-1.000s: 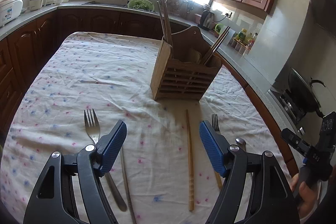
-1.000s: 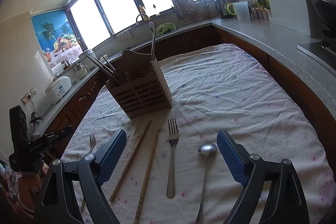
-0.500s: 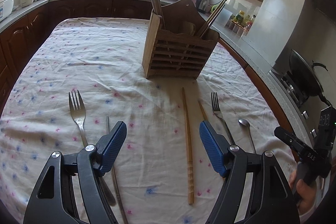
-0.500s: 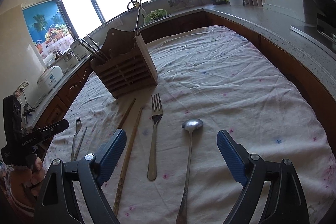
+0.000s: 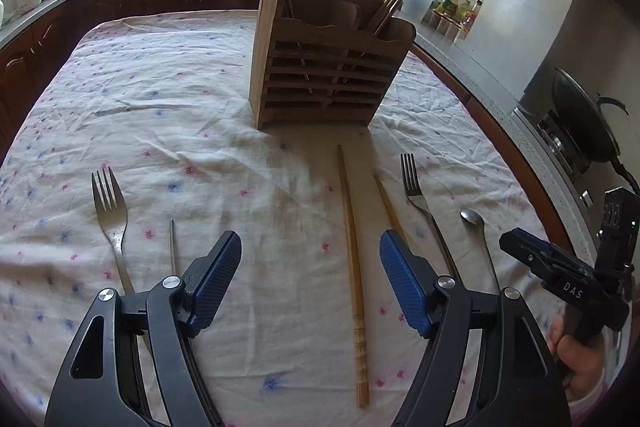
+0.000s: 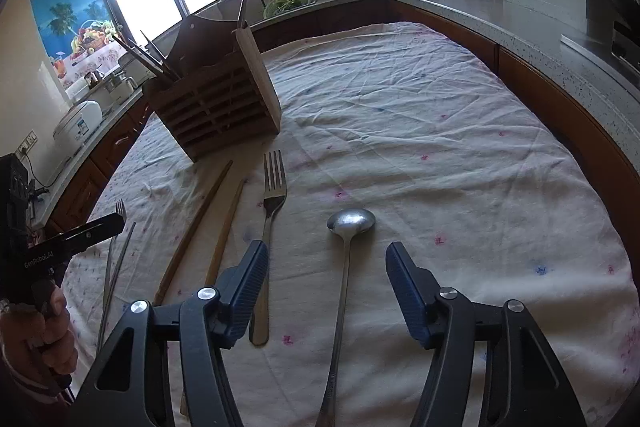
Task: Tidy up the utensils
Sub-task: 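Lower the left gripper to a wooden chopstick while the right gripper lowers to the steel spoon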
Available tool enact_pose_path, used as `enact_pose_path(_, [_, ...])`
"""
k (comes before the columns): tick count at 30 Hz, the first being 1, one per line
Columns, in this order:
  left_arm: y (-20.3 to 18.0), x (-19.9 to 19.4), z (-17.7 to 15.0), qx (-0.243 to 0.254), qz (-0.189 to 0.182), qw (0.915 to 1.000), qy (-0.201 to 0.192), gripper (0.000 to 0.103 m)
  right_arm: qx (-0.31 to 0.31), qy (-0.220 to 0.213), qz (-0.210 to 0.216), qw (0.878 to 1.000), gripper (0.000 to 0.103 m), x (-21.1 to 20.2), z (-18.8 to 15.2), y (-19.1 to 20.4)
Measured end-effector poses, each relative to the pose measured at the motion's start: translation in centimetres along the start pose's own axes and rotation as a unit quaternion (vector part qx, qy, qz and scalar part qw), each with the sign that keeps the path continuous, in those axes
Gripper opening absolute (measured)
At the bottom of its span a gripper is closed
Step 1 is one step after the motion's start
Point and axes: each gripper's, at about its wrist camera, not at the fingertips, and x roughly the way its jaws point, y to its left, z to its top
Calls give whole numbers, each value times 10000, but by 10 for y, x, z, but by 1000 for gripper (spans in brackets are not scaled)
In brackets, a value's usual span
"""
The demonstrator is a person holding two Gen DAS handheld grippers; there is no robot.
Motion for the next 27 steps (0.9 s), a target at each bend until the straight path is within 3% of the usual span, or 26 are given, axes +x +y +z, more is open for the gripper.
enact_pose_path(2, [-2, 7, 4, 33, 39, 10000, 71, 73, -20, 128, -24, 9999, 48, 7, 0, 0])
enact_pose_path(10, [-21, 38, 27, 490, 98, 9981, 348, 73, 88, 307, -18, 9995, 40, 21, 2, -8])
enact_pose_path(12, [-25, 49, 32, 563, 105, 9975, 423, 69, 99, 381, 9, 9992, 37, 25, 2, -9])
enact_pose_path(17, [-36, 81, 44, 798, 139, 9942, 702, 46, 111, 451, 30, 9989, 32, 31, 4, -9])
enact_pose_path(24, [-50, 116, 53, 1108, 178, 9887, 998, 31, 66, 528, 37, 9986, 29, 40, 8, -8])
enact_pose_path(27, [-58, 119, 53, 1393, 346, 9853, 925, 29, 33, 552, 12, 9985, 27, 42, 10, -7])
